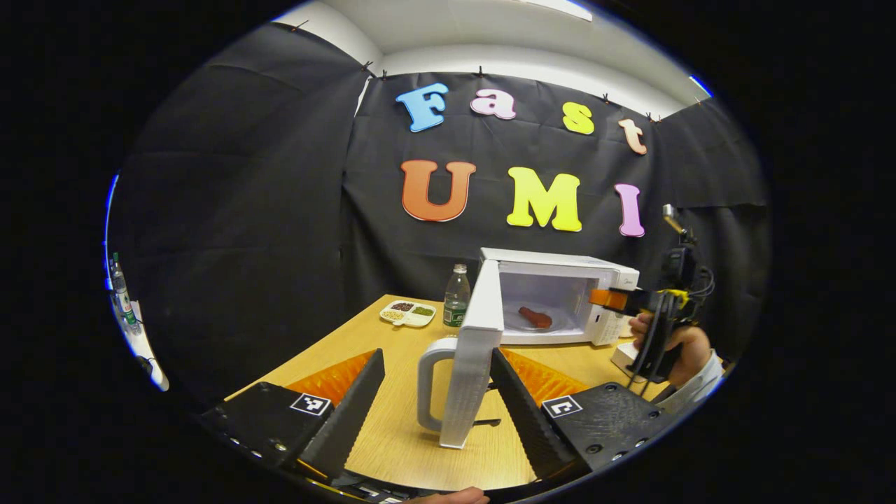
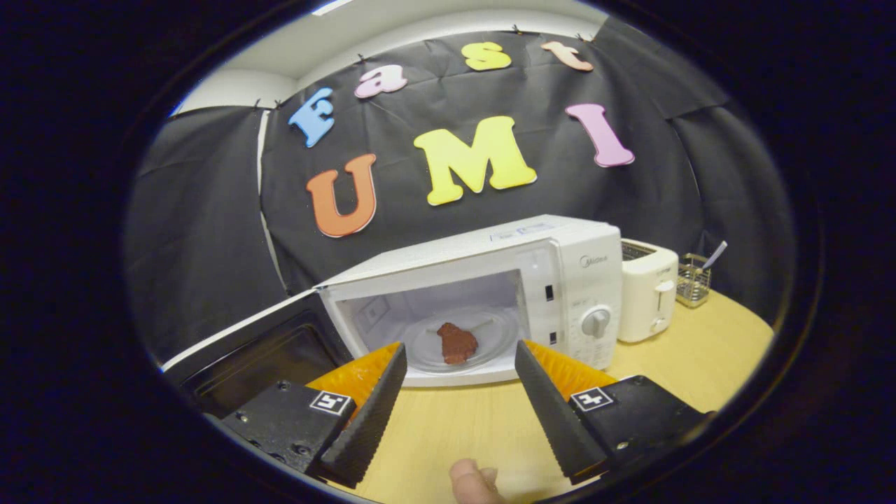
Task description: Open the microwave oven with the left hand, put the food in, and close the microwave oven.
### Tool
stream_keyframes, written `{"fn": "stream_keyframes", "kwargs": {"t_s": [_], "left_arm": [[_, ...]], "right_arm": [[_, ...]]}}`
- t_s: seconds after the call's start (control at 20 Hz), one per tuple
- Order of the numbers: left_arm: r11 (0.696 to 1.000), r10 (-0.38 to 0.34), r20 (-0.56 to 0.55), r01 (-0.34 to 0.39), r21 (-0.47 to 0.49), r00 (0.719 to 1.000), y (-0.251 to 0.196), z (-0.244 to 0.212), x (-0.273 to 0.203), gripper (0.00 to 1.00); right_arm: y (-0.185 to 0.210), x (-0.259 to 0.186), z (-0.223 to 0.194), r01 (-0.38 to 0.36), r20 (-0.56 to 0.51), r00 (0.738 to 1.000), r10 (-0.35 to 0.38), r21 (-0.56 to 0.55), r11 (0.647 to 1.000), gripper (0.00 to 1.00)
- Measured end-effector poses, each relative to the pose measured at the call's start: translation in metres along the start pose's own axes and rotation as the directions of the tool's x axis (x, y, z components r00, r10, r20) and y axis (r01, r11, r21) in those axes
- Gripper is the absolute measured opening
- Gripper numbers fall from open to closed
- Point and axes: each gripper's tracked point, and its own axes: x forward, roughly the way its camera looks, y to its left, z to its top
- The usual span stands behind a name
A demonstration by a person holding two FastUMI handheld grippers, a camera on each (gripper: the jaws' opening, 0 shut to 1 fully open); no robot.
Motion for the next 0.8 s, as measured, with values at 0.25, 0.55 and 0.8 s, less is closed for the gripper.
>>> {"fn": "stream_keyframes", "kwargs": {"t_s": [0.25, 0.55, 0.8], "left_arm": [[0.999, -0.020, -0.025, 0.019, -0.045, 0.999, 0.017, -0.020, 0.005, 0.94], [0.997, 0.062, -0.013, -0.062, -0.043, 0.998, 0.051, -0.028, 0.020, 0.93], [1.000, -0.016, -0.080, 0.016, -0.004, 0.997, 0.036, -0.051, 0.049, 0.22]], "right_arm": [[-0.028, -0.087, 0.052, 0.039, 0.119, 0.993, -0.024, -0.126, 0.991, 0.99], [-0.052, -0.157, 0.082, 0.041, 0.190, 0.982, -0.016, -0.127, 0.991, 0.99], [-0.072, -0.188, 0.093, 0.041, 0.213, 0.977, -0.014, -0.123, 0.992, 0.99]]}}
